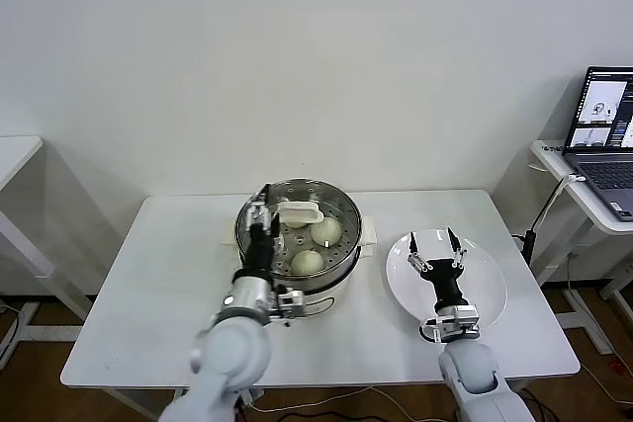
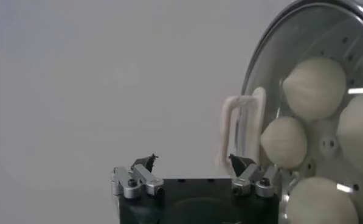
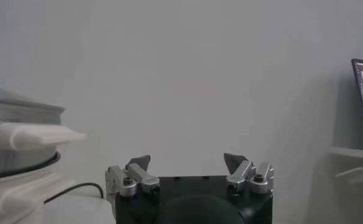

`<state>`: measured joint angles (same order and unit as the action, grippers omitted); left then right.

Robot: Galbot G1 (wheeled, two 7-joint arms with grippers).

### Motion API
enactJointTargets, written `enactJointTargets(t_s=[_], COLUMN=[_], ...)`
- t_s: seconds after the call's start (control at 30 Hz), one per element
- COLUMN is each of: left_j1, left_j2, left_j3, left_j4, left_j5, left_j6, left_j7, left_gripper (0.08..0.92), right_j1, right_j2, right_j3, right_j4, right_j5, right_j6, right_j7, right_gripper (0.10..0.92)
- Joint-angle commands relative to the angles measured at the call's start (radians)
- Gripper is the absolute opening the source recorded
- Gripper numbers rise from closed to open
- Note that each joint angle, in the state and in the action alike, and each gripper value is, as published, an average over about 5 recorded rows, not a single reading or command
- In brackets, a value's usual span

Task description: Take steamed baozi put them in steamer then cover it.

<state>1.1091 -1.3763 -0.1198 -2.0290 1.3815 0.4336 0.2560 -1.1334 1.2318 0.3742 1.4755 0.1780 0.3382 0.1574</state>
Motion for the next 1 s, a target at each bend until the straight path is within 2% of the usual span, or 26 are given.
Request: enactJointTargets(t_s=[0.03, 0.1, 0.2, 0.3, 0.5, 0.63, 1.0], left_j1=[0.137, 0.142, 0.151, 0.164, 0.196, 0.215, 0.244], left_j2=[0.167, 0.165, 0.158, 0.148, 0.140, 0.139, 0.133], left_j3=[-0.323, -0.403, -0.505, -0.557, -0.582, -0.587, -0.577], left_j4=[-0.167, -0.116, -0.002, 0.126, 0.334, 0.375, 0.345], left_j5=[-0.770, -1.012, -1.297, -1.459, -1.555, -1.560, -1.552], left_j6=[-0.110, -0.187, -0.317, -0.437, -0.598, -0.652, -0.672], left_j7=[-0.297, -0.352, -0.360, -0.307, -0.176, -0.136, -0.127], left_gripper=[0.823, 0.823, 0.823, 0.823, 0.823, 0.823, 0.823], right_j1=[-0.049, -0.063, -0.086, -0.111, -0.162, -0.188, -0.208], right_j2=[-0.006, -0.008, -0.014, -0.020, -0.030, -0.025, 0.006], right_j3=[0.005, 0.010, 0.020, 0.031, 0.055, 0.062, 0.057], right_j4=[0.083, 0.096, 0.117, 0.139, 0.181, 0.197, 0.205], right_j5=[0.152, 0.168, 0.179, 0.187, 0.178, 0.176, 0.161], right_j6=[-0.092, -0.100, -0.108, -0.114, -0.160, -0.163, -0.154], right_j7=[0.005, 0.005, 0.007, 0.010, 0.010, -0.001, -0.008], right_gripper=[0.823, 0.823, 0.823, 0.823, 0.823, 0.823, 0.823])
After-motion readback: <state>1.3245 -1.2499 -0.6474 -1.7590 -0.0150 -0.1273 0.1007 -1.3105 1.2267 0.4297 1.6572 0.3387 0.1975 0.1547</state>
